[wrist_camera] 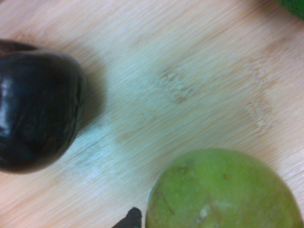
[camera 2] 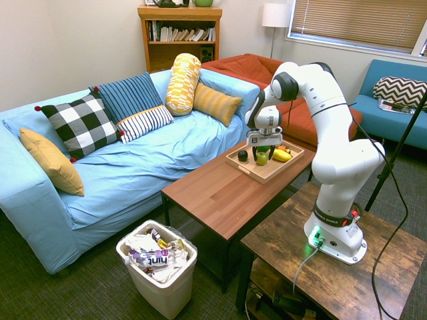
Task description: Put the apple in the tray
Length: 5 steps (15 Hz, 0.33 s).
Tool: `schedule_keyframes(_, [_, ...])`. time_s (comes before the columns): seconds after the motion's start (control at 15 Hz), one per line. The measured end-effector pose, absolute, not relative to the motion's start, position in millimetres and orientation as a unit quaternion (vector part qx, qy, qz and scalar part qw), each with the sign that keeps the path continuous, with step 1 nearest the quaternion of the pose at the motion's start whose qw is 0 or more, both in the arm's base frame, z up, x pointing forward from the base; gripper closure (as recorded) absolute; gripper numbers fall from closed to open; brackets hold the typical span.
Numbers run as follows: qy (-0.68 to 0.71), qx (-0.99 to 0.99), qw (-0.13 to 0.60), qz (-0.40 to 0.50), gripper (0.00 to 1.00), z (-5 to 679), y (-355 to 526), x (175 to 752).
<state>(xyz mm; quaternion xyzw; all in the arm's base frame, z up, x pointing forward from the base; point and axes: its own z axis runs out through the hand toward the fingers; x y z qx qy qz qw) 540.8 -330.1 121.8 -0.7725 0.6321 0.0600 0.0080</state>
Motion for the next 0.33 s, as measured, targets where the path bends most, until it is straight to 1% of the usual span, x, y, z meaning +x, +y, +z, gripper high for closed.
schedule_keyframes(0.33, [0.639,-0.769,0.022,0.022,0.0,191.9,-343.3,536.2])
